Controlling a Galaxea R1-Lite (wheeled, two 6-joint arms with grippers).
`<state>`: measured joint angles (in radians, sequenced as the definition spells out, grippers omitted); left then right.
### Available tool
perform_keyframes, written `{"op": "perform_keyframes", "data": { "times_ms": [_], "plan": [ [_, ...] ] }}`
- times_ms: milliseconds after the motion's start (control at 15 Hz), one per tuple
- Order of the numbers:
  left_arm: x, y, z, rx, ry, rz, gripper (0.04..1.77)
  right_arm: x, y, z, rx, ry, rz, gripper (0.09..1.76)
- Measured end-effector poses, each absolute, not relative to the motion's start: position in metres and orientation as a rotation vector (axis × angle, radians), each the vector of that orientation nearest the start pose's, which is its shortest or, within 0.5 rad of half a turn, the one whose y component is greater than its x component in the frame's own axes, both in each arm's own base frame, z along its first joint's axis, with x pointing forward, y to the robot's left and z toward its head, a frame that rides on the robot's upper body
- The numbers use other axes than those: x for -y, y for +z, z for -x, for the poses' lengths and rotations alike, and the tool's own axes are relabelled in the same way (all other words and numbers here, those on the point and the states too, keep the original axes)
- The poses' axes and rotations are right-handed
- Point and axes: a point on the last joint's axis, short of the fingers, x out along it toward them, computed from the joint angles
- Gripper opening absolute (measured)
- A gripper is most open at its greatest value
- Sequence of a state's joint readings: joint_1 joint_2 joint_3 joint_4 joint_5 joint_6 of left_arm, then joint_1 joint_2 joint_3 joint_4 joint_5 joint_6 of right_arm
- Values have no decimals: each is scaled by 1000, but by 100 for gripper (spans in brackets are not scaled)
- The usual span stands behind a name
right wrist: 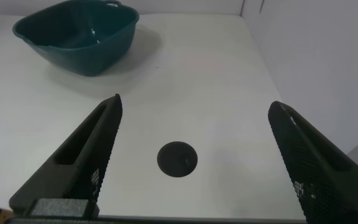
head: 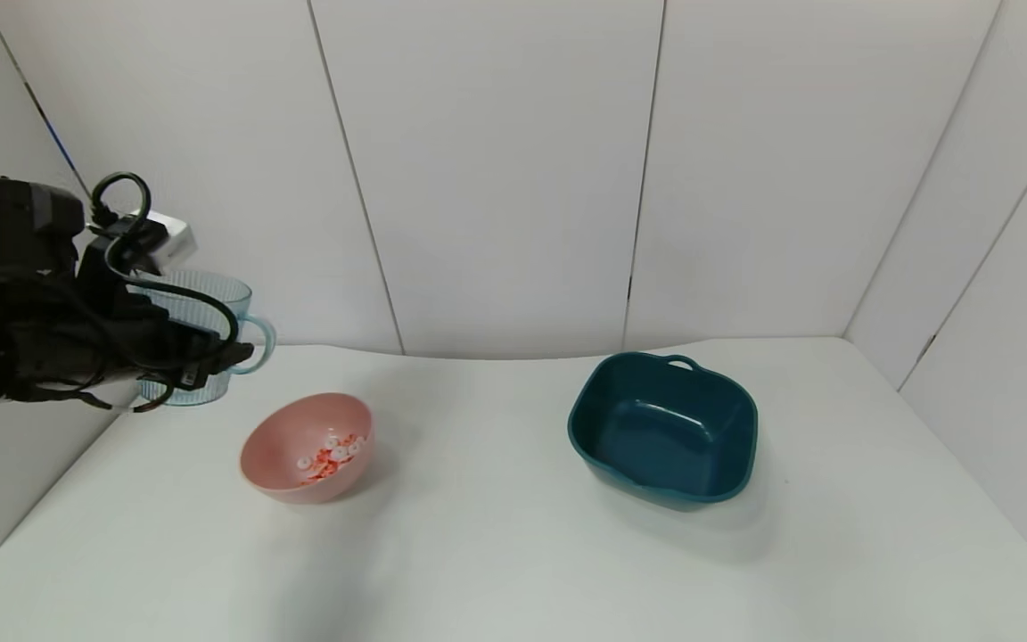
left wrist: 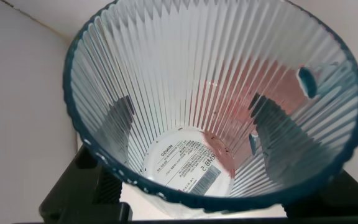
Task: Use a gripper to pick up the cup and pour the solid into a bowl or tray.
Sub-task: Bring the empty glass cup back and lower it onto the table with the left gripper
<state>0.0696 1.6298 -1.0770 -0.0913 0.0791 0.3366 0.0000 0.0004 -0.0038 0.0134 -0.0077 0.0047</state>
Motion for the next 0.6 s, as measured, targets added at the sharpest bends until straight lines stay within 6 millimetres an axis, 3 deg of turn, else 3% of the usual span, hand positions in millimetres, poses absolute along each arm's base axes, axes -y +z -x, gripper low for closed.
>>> {"op": "perform_keyframes", "data": {
  "times_ms": [333, 600],
  "plan": [
    [-53, 207, -298, -383, 134, -79, 133, 0, 75, 23, -11, -8, -5, 171],
    [-78, 191, -312, -267, 164, -28, 133, 0, 75, 23, -11, -8, -6, 171]
  ]
}}
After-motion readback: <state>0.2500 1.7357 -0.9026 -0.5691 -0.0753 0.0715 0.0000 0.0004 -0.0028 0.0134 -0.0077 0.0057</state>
